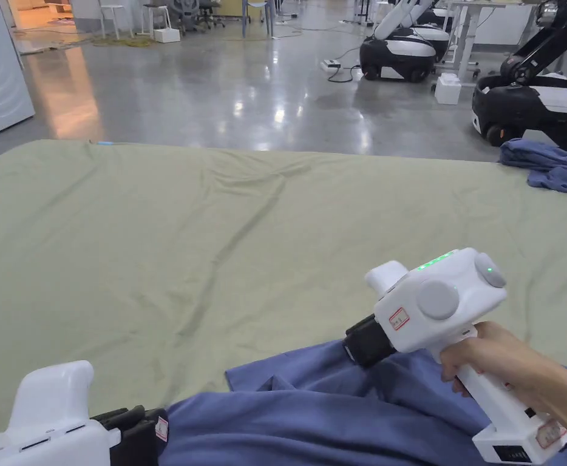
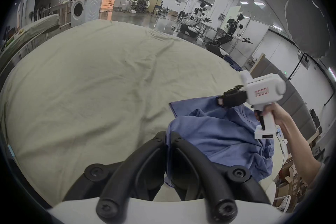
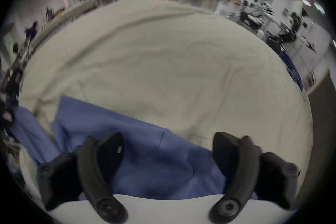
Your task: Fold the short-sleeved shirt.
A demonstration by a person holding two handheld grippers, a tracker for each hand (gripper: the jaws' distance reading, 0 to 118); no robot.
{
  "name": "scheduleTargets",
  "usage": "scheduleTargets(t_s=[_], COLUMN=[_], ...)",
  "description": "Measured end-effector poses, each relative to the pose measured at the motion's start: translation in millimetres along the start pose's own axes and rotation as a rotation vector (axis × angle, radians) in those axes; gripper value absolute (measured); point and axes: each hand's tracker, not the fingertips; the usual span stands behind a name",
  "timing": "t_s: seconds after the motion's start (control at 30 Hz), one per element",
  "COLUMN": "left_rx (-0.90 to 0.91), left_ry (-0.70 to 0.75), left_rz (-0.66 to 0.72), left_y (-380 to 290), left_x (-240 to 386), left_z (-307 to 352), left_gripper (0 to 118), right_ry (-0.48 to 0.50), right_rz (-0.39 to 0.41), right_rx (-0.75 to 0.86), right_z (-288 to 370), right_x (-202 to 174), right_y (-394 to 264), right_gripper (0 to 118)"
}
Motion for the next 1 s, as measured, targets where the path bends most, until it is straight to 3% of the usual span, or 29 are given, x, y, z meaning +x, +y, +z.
scheduleTargets(t_s=[0.1, 0.13, 0.17, 0.2, 0.27, 0.37, 0.63, 0.83, 1.0], left_rx=[-0.009, -0.005, -0.009, -0.008, -0.009, -0.005, 0.022, 0.063, 0.124], left_ry=[-0.007, -0.008, 0.0, 0.002, -0.004, -0.009, -0.034, -0.026, 0.012], left_rz=[0.002, 0.001, -0.001, -0.005, 0.004, 0.034, 0.066, 0.02, -0.049], left_y=[-0.5, -1.2, -1.4, -1.9, -1.6, -1.1, 13.3, 36.5, 75.7], left_x=[-1.2, -1.1, 0.7, 1.0, -0.5, -2.7, -2.1, 14.7, 36.1], left_z=[-1.6, -2.2, -2.6, -2.6, -4.4, -4.6, 5.7, 22.7, 40.1], left_gripper=[4, 4, 4, 4, 4, 4, 3, 3, 2], right_ry=[0.05, 0.057, 0.067, 0.062, -0.008, 0.001, 0.105, 0.018, -0.041], right_rz=[-0.051, -0.045, -0.034, -0.024, -0.034, -0.002, -0.261, -0.326, -0.459], right_rx=[-0.028, -0.047, -0.039, -0.03, -0.025, -0.04, 0.134, 0.289, 0.441], right_z=[-9.6, -5.7, -1.5, 1.3, 9.6, 9.2, 81.4, 183.0, 273.0], right_x=[9.5, 11.8, 11.5, 9.4, -5.9, -14.6, 13.7, 56.8, 98.5], right_y=[4.1, 6.4, 7.6, 8.7, 10.8, 8.8, -12.2, -34.6, -61.3], right_gripper=[83, 70, 48, 10, 7, 7, 7, 6, 6])
